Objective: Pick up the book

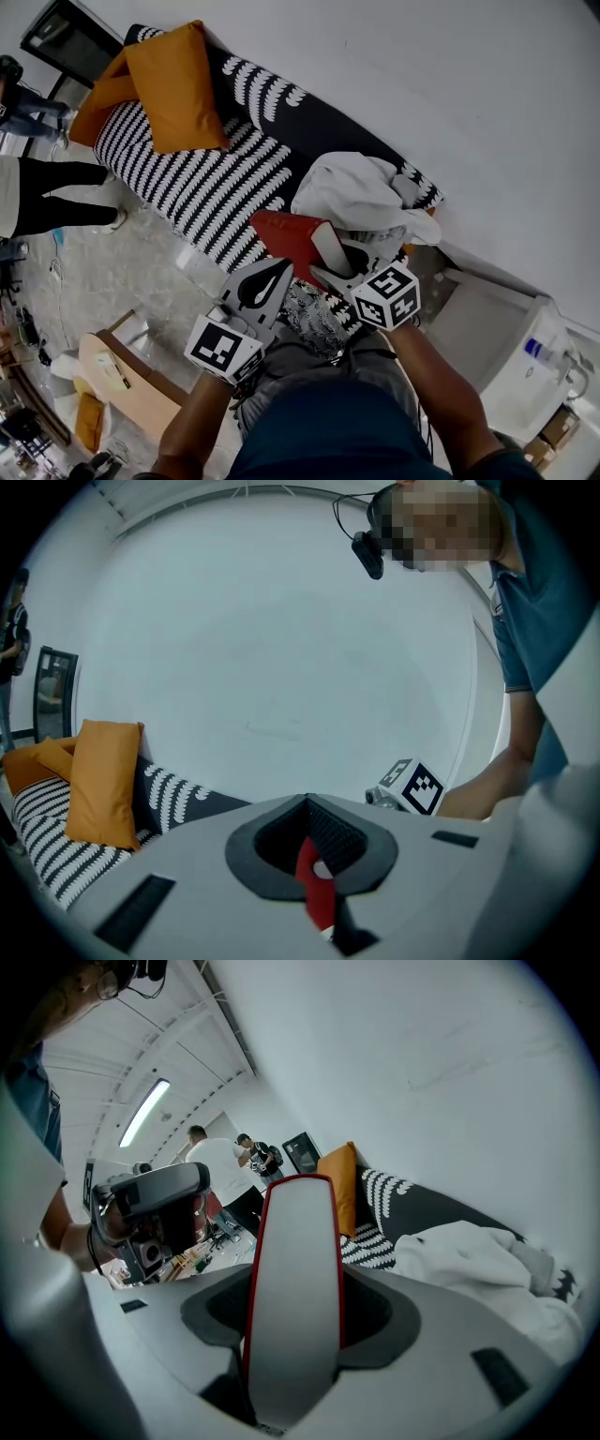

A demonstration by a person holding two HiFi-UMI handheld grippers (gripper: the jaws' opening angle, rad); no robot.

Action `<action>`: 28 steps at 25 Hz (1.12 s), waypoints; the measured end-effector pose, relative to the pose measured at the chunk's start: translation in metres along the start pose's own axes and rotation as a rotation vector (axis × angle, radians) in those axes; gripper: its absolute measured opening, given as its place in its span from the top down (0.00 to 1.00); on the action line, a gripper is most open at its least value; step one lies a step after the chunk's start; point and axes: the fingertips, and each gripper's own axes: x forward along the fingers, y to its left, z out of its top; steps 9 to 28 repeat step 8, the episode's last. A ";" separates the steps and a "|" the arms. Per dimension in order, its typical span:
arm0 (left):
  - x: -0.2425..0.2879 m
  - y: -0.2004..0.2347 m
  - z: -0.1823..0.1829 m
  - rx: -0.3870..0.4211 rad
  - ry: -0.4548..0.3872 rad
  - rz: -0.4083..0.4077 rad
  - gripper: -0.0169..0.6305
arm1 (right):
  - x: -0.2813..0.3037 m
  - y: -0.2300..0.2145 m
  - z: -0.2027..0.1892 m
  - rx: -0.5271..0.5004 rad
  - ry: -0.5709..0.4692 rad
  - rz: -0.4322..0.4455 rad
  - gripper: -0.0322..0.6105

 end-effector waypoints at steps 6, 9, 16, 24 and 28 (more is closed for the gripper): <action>-0.002 -0.002 -0.001 -0.001 -0.003 0.001 0.97 | -0.003 0.002 -0.005 0.003 0.003 -0.005 0.55; -0.003 -0.003 -0.001 -0.001 -0.003 0.001 0.97 | -0.005 0.004 -0.005 0.004 0.002 -0.004 0.55; -0.003 -0.003 -0.001 -0.001 -0.003 0.001 0.97 | -0.005 0.004 -0.005 0.004 0.002 -0.004 0.55; -0.003 -0.003 -0.001 -0.001 -0.003 0.001 0.97 | -0.005 0.004 -0.005 0.004 0.002 -0.004 0.55; -0.003 -0.003 -0.001 -0.001 -0.003 0.001 0.97 | -0.005 0.004 -0.005 0.004 0.002 -0.004 0.55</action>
